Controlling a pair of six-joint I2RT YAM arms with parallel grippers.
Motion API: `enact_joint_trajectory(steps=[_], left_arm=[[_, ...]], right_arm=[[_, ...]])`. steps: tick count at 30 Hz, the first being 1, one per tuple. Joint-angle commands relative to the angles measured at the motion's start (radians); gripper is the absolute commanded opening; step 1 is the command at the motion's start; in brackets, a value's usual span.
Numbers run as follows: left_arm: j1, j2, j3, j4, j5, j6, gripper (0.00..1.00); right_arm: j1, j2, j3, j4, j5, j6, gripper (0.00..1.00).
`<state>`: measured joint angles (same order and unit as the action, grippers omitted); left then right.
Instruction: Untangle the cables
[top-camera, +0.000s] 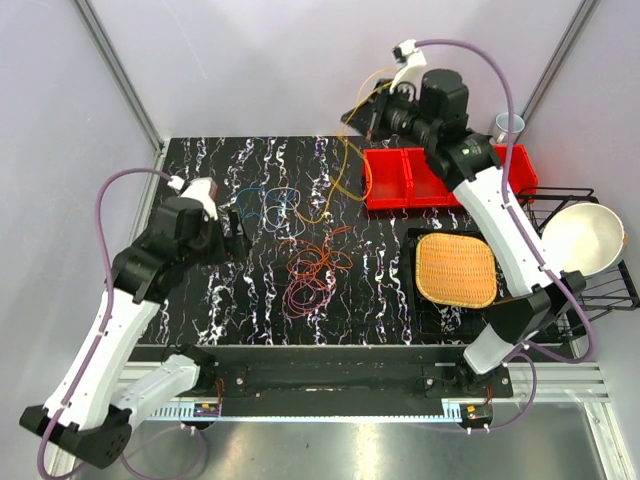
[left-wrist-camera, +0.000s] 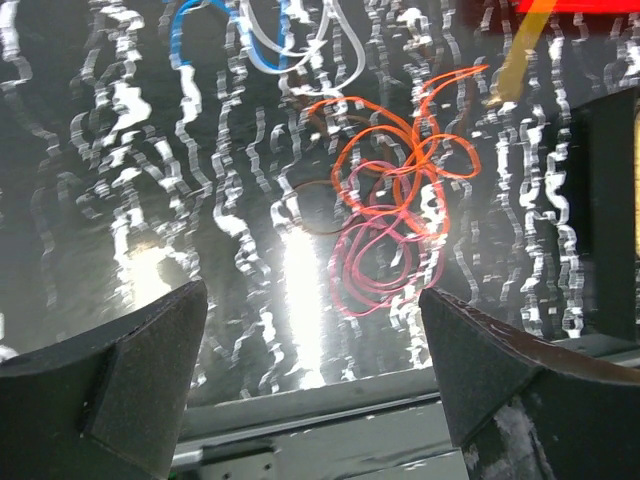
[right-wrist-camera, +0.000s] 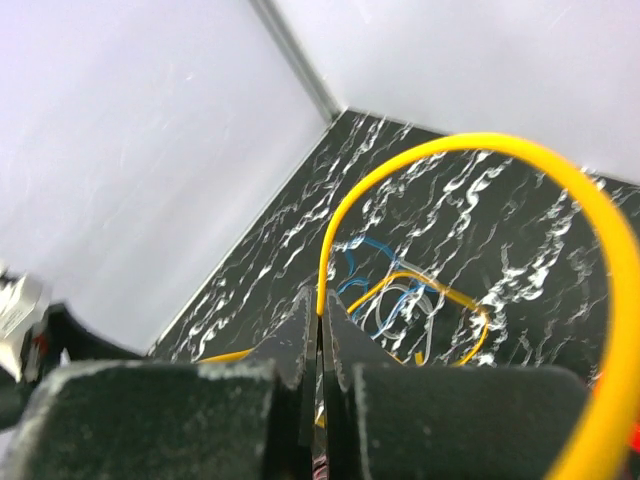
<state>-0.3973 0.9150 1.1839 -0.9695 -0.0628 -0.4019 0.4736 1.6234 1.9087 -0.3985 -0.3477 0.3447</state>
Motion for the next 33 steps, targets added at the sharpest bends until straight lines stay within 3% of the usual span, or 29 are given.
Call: enact_joint_trajectory(steps=[1, 9, 26, 33], left_arm=[[0.003, -0.054, -0.047, -0.034, -0.104, 0.051, 0.91], [0.003, -0.117, -0.148, -0.026, -0.163, 0.066, 0.91], [0.003, -0.306, -0.294, 0.158, -0.216, 0.015, 0.93], [0.003, -0.309, -0.314, 0.169, -0.242, 0.003, 0.93]], right_arm=[[-0.046, 0.030, 0.131, -0.046, 0.013, -0.012, 0.00], [-0.138, 0.105, 0.286, -0.125, 0.027, -0.026, 0.00], [-0.351, 0.182, 0.355, -0.215, 0.111, -0.092, 0.00], [-0.398, 0.211, 0.349, -0.224, 0.125, -0.121, 0.00]])
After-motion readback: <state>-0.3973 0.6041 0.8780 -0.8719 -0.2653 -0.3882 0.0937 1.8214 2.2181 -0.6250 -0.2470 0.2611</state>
